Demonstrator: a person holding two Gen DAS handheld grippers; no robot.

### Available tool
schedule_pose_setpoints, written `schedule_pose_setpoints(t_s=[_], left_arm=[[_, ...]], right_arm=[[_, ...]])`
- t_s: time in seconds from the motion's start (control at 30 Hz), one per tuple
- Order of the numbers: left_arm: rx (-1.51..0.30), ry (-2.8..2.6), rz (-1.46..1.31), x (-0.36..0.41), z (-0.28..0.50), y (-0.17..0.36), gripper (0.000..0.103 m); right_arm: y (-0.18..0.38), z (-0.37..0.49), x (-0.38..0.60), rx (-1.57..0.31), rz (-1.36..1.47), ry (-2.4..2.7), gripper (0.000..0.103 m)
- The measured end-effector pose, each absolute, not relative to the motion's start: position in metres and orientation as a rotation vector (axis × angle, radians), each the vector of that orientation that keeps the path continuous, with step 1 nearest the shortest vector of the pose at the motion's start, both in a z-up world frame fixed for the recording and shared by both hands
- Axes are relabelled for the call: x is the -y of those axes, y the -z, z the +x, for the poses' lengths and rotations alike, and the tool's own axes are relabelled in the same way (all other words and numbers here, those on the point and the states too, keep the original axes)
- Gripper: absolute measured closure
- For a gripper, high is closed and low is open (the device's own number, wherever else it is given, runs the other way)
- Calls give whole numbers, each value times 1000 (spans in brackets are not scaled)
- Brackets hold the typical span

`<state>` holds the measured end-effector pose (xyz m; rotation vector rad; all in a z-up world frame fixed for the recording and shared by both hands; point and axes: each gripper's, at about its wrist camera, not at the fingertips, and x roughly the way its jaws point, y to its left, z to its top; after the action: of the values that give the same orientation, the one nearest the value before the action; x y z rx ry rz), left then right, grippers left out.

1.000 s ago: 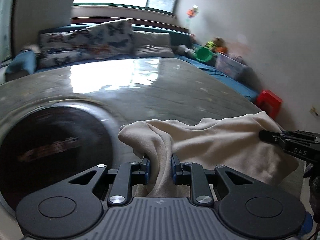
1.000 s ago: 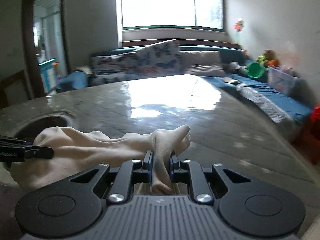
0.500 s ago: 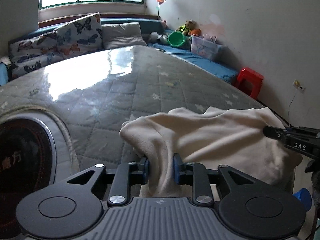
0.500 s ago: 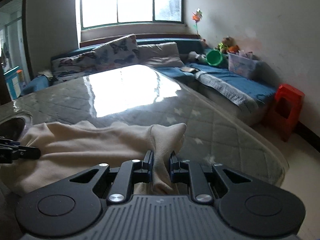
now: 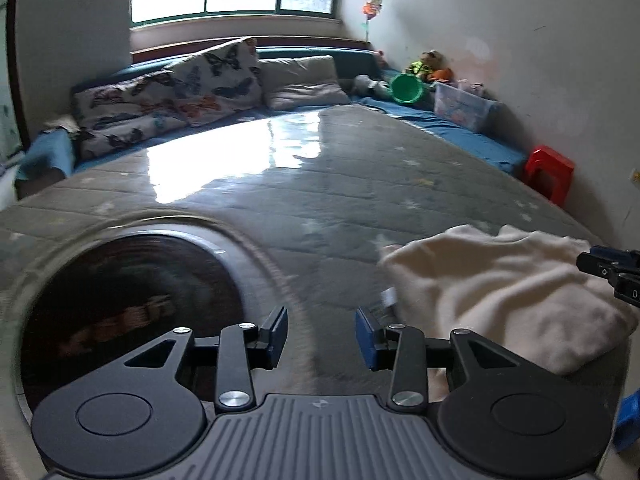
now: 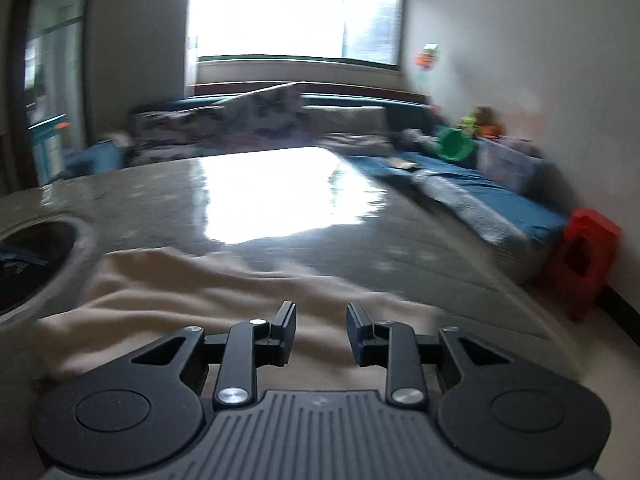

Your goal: Fold clothes

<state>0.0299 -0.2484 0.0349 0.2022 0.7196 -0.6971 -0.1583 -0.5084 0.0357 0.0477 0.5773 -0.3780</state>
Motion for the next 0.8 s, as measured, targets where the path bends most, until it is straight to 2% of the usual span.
schedule_pose_setpoints(t_s=[0.1,0.37,0.53,0.8], left_arm=[[-719,663,213,226,25,-38,60],[-695,512,228,148,18,-48,55],[-695,394,200,99,11,-42,48],[-739,206,80,42,1,-11,41]], right_arm=[[-32,-141,489,-596,24,310,68],[-25,-112,471,-650,58,230,67],[-34,-107,454,-604,52,149,53],[-35,-74,392,-570,13,-33,40]])
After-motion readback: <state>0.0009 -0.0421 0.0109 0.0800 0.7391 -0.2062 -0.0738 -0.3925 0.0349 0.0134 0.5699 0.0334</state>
